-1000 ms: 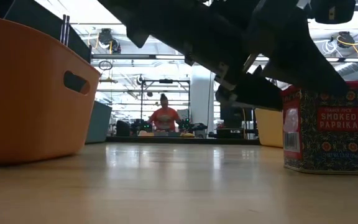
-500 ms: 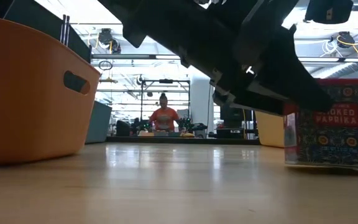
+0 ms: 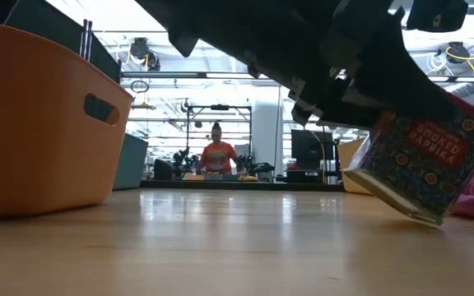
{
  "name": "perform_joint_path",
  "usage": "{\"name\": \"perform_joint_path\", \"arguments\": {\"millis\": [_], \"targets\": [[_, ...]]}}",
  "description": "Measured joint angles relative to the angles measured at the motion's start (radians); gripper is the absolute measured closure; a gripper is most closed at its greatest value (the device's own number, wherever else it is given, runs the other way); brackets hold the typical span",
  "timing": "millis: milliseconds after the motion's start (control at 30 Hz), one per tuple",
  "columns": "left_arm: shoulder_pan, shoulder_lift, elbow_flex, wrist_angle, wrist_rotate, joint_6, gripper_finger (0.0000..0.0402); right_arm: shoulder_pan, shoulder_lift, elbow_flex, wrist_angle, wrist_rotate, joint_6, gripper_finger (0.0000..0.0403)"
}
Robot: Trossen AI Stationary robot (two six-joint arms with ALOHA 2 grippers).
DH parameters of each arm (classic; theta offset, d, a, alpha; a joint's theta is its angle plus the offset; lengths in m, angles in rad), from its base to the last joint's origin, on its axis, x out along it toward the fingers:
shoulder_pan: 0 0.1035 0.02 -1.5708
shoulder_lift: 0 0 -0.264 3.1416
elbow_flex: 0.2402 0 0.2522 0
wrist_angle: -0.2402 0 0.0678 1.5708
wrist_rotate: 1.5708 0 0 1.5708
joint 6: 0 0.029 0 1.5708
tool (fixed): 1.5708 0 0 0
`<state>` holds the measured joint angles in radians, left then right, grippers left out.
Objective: Sort spices by type
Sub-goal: Put the red seasoning can into the blue bin
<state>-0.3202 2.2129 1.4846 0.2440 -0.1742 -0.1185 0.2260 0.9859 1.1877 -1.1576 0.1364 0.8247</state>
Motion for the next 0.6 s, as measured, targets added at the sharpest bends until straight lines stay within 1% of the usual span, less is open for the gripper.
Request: {"name": "perform_joint_path", "arguments": {"millis": [100, 233, 300, 367, 467, 600], "targets": [[0.0, -0.02, 0.012, -0.005, -0.04, 0.004, 0.0202, 0.0, 0.0, 0.0, 0.0, 0.0, 0.0, 0.0403], [0.003, -0.061, 0.017, -0.013, -0.109, 0.029, 0.0202, 0.0, 0.0, 0.0, -0.001, 0.0, -0.007, 0.0403], [0.008, -0.074, 0.015, -0.055, -0.13, 0.023, 0.0202, 0.0, 0.0, 0.0, -0.001, 0.0, -0.013, 0.0403], [0.012, -0.094, 0.013, -0.083, -0.175, 0.022, 0.0202, 0.0, 0.0, 0.0, -0.002, 0.0, -0.02, 0.0403], [0.017, -0.166, 0.013, -0.103, -0.29, 0.043, 0.0202, 0.0, 0.0, 0.0, -0.003, 0.0, -0.025, 0.0403], [0.03, -0.276, 0.016, -0.214, -0.492, 0.049, 0.0202, 0.0, -0.002, 0.0, -0.008, 0.027, -0.03, 0.0403]]}}
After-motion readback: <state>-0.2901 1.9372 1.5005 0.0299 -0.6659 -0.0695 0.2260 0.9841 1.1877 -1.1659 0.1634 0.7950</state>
